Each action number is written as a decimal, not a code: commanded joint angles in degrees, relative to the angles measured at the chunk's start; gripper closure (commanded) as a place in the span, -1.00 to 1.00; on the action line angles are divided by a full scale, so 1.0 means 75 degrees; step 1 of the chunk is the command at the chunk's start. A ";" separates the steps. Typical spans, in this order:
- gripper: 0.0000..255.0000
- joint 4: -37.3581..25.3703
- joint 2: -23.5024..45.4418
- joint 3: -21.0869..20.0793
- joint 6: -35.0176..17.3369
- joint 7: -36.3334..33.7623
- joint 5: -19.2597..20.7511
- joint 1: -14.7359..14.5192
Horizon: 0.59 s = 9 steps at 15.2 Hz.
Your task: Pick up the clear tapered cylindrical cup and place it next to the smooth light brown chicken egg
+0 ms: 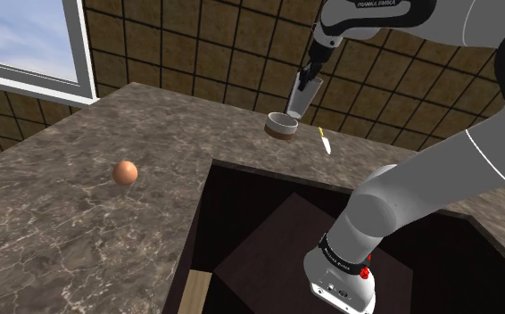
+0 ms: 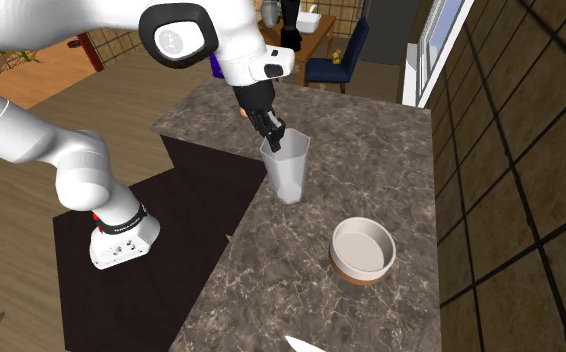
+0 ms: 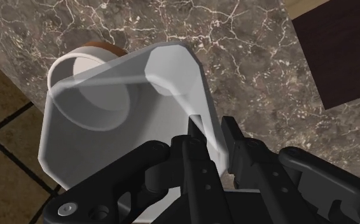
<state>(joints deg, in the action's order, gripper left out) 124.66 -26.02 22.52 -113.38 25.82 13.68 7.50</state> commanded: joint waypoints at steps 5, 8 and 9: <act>1.00 -0.0658 0.0056 -0.0055 0.0598 0.0070 -0.0079 -0.0041; 1.00 -0.0961 0.0097 -0.0078 0.0861 0.0100 -0.0114 -0.0059; 1.00 -0.0839 -0.0026 -0.0244 0.0893 -0.0101 -0.0096 -0.0087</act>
<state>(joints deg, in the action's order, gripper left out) 118.21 -25.67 21.34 -107.16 25.77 12.89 6.95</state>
